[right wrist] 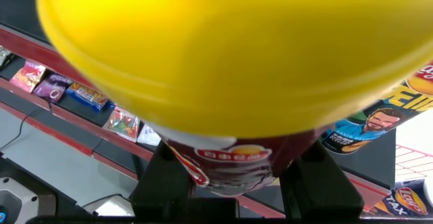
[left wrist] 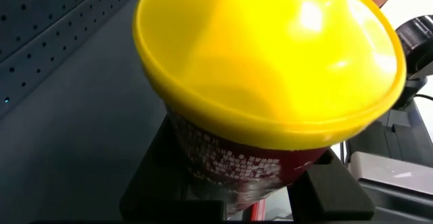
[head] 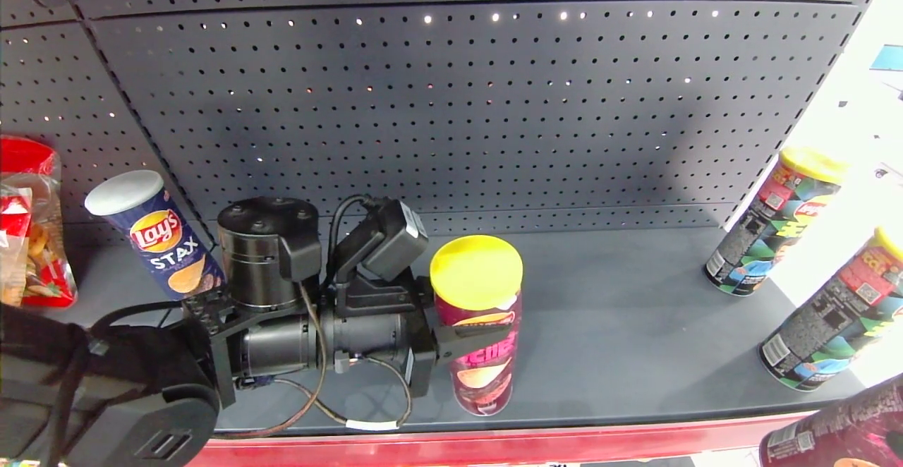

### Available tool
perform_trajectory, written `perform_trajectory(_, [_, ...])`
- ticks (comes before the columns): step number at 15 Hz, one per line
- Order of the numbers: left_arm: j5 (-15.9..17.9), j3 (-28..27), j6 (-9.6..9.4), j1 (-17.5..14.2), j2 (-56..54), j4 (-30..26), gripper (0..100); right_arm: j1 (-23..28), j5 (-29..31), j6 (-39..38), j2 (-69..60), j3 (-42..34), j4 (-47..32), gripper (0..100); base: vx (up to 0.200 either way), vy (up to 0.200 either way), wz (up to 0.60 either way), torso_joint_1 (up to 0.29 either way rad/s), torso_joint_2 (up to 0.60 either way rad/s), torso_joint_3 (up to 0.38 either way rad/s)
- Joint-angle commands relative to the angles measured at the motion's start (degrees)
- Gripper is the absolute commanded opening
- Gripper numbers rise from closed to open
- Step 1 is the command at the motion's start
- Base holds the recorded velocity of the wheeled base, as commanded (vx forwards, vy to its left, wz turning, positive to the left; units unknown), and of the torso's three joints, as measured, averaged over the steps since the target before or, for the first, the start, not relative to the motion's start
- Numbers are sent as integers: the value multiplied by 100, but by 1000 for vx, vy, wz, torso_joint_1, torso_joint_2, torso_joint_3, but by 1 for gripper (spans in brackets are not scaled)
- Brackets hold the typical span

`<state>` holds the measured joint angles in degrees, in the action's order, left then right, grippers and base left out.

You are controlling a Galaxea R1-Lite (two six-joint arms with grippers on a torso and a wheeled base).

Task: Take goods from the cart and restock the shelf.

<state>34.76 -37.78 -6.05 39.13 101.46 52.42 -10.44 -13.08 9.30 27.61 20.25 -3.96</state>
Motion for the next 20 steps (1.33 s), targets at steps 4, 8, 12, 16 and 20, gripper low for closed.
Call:
perform_trajectory(4, [5,25,42,130,-83,-12,0,-2,7,1,7,5,1,0,0,0,0,0,0,0])
perform_trajectory(8, [5,69,33,130,-83,-21,0,-2,7,1,-1,5,1,0,0,0,0,0,0,0])
perform_trajectory(12, [-4,236,25,139,-83,-4,0,-2,7,1,-10,-3,1,0,0,0,0,0,0,0])
perform_trajectory(16, [-118,227,25,139,-83,5,100,-2,7,1,-19,-3,1,0,0,0,0,0,0,0])
perform_trajectory(20, [-188,245,42,139,-135,-4,100,-2,-2,1,7,32,1,0,0,0,0,0,0,0])
